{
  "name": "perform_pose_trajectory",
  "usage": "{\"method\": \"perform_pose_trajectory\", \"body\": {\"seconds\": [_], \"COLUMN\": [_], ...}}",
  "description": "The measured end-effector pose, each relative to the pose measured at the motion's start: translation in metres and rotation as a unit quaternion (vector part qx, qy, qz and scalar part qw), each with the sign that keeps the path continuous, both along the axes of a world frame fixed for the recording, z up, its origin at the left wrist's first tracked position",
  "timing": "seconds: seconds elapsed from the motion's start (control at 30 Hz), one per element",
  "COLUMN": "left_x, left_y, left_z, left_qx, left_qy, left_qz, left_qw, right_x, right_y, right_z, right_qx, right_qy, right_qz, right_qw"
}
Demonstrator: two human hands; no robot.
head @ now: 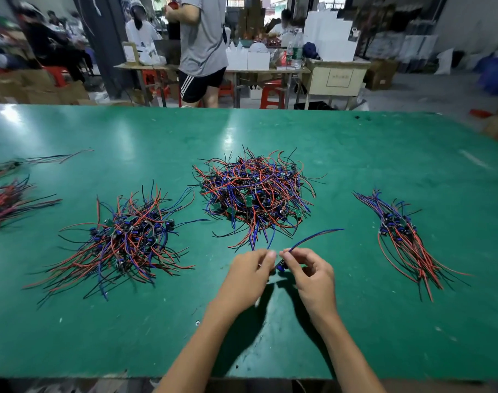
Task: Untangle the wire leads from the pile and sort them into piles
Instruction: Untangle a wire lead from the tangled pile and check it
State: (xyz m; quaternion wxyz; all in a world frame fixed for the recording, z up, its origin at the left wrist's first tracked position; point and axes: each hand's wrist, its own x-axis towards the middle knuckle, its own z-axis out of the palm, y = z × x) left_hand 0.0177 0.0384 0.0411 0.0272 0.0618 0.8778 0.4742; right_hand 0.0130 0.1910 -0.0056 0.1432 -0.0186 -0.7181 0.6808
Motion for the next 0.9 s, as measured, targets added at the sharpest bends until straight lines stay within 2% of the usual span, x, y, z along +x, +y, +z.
{"method": "perform_pose_trajectory", "body": {"seconds": [0.07, 0.13, 0.23, 0.37, 0.57, 0.7, 0.9], "left_x": [-0.008, -0.008, -0.002, 0.002, 0.0, -0.001, 0.001], "left_y": [0.004, 0.007, 0.01, 0.021, 0.029, 0.035, 0.034], "left_z": [0.002, -0.004, -0.013, -0.014, -0.017, -0.018, -0.021], "left_qx": [0.126, 0.202, 0.264, 0.329, 0.288, 0.285, 0.259], "left_qy": [-0.068, -0.086, -0.074, -0.081, -0.08, -0.075, -0.048], "left_qz": [-0.062, -0.088, -0.072, -0.03, 0.017, 0.021, 0.055], "left_qw": [0.988, 0.972, 0.959, 0.94, 0.954, 0.955, 0.963], "right_x": [0.0, -0.001, -0.001, 0.001, 0.005, 0.001, -0.01], "right_y": [0.001, 0.001, 0.0, -0.002, -0.007, -0.003, -0.02], "right_z": [0.001, 0.001, 0.006, 0.006, 0.011, 0.011, 0.012], "right_qx": [0.015, 0.003, -0.014, -0.007, -0.033, -0.068, -0.016], "right_qy": [0.014, 0.018, -0.001, -0.02, -0.039, -0.066, -0.098], "right_qz": [-0.031, -0.062, -0.072, -0.038, 0.029, 0.008, -0.072], "right_qw": [0.999, 0.998, 0.997, 0.999, 0.998, 0.995, 0.992]}}
